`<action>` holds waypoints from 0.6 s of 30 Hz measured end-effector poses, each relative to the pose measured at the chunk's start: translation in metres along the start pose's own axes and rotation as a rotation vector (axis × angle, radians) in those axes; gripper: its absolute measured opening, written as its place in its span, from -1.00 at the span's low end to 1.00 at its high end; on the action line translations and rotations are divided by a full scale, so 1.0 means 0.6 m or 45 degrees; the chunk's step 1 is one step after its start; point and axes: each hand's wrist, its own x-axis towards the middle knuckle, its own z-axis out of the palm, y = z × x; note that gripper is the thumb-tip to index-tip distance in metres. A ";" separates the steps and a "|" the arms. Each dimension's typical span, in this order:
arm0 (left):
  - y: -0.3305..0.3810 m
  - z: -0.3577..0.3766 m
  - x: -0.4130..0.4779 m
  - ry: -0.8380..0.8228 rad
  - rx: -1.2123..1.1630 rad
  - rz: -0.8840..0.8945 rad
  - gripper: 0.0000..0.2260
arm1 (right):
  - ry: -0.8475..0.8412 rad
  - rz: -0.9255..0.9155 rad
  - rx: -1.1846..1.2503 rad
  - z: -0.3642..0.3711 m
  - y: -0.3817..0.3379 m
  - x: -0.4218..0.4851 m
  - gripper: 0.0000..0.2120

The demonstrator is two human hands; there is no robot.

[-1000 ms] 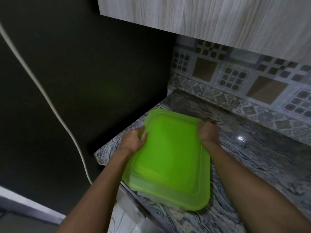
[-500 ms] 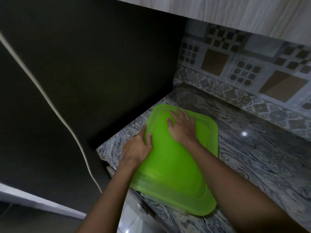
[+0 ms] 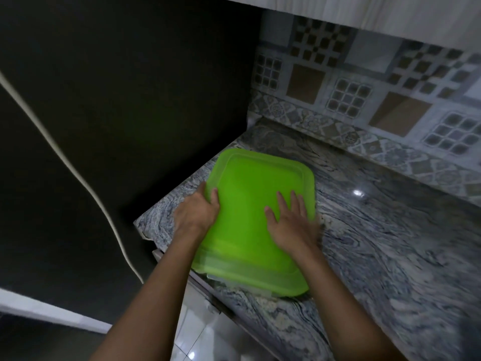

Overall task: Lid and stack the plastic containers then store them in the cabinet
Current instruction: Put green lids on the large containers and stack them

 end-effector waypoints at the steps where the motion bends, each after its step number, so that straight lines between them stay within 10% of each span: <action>1: -0.002 0.001 0.001 -0.003 0.009 -0.004 -0.46 | -0.015 0.038 0.027 -0.003 0.007 -0.011 -0.38; 14: -0.008 -0.005 0.001 -0.075 0.016 -0.117 -0.36 | 0.148 0.438 0.899 -0.009 0.048 -0.003 -0.12; 18: 0.003 -0.005 -0.001 -0.152 -0.068 -0.095 -0.42 | 0.106 0.500 1.206 -0.022 0.080 -0.003 -0.54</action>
